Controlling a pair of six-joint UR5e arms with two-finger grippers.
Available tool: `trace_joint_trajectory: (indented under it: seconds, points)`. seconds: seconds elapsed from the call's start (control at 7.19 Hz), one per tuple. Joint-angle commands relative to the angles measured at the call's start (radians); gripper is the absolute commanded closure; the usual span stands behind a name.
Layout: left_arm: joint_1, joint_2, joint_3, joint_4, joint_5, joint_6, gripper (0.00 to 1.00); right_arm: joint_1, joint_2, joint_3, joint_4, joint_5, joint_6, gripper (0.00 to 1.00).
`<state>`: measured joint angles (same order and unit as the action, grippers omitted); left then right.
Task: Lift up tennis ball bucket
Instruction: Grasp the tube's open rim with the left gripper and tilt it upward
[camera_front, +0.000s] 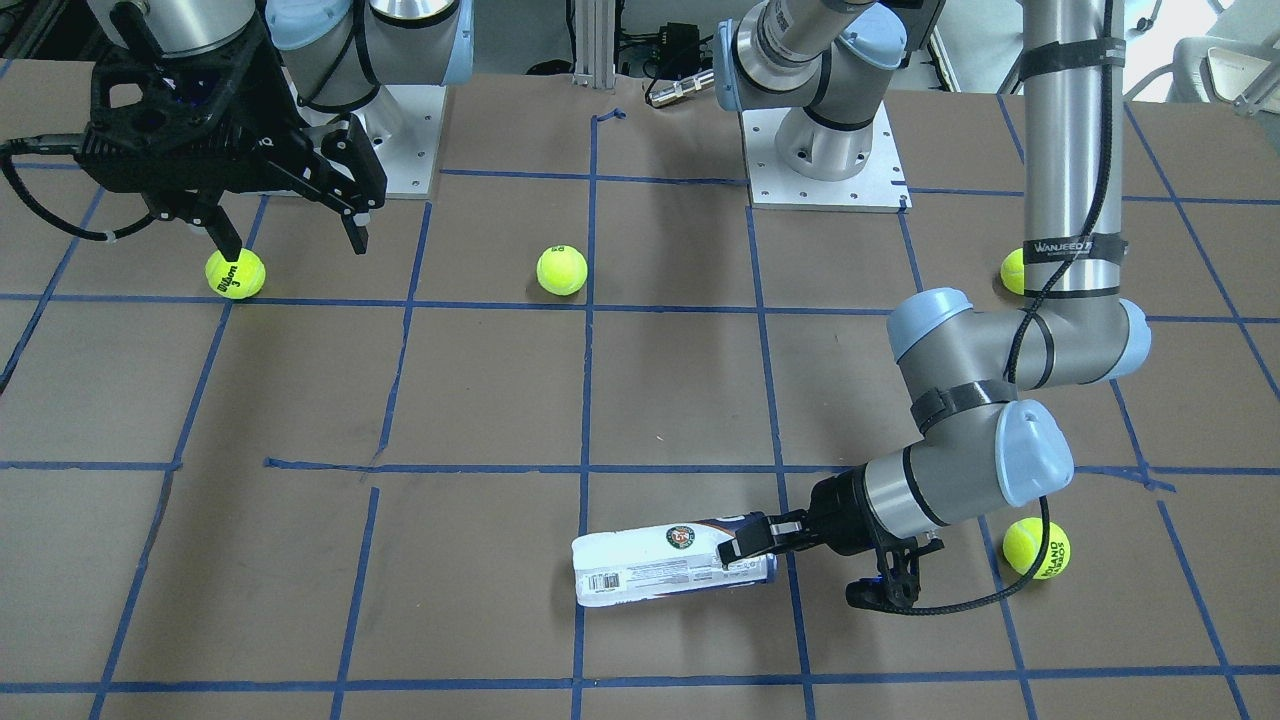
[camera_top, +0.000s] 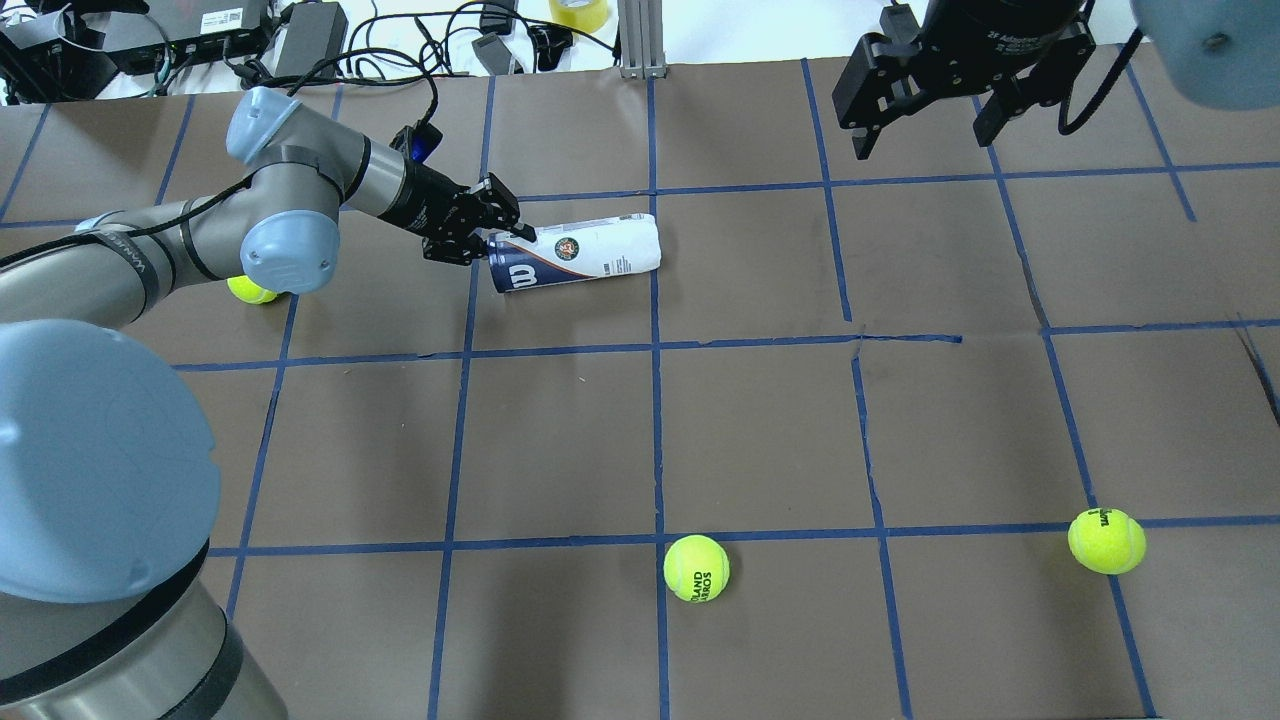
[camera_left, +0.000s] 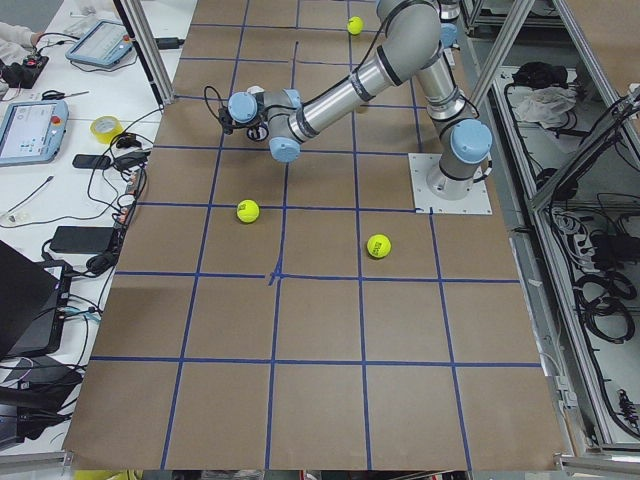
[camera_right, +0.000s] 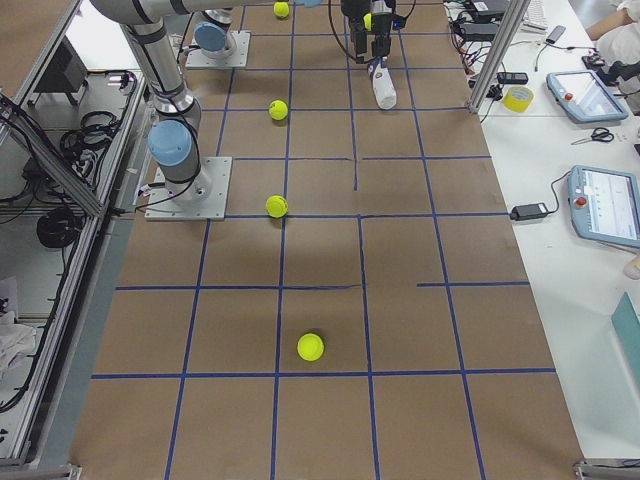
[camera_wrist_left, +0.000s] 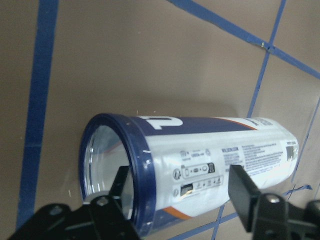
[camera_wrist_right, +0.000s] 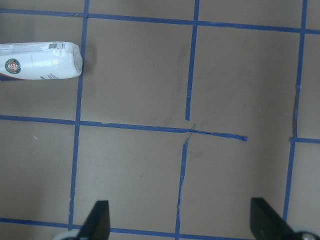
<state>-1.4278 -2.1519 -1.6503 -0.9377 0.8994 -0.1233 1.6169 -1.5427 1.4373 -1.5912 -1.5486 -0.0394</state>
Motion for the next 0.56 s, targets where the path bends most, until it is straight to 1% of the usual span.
trace_joint_trajectory:
  seconds: [0.0,0.14,0.28,0.42]
  points:
    - [-0.002,0.035,0.05,-0.019,0.015,-0.085,1.0,0.0,0.001,0.0,-0.001,0.001,-0.001,0.0]
    - [-0.003,0.056,0.094,-0.062,0.041,-0.104,1.0,0.0,0.001,0.0,-0.001,0.001,-0.002,0.0]
    - [-0.025,0.078,0.143,-0.102,0.134,-0.105,1.0,0.0,0.001,0.0,-0.001,0.001,-0.002,0.0]
    - [-0.054,0.104,0.189,-0.137,0.191,-0.117,1.0,0.0,0.001,0.0,-0.001,0.001,-0.002,0.0]
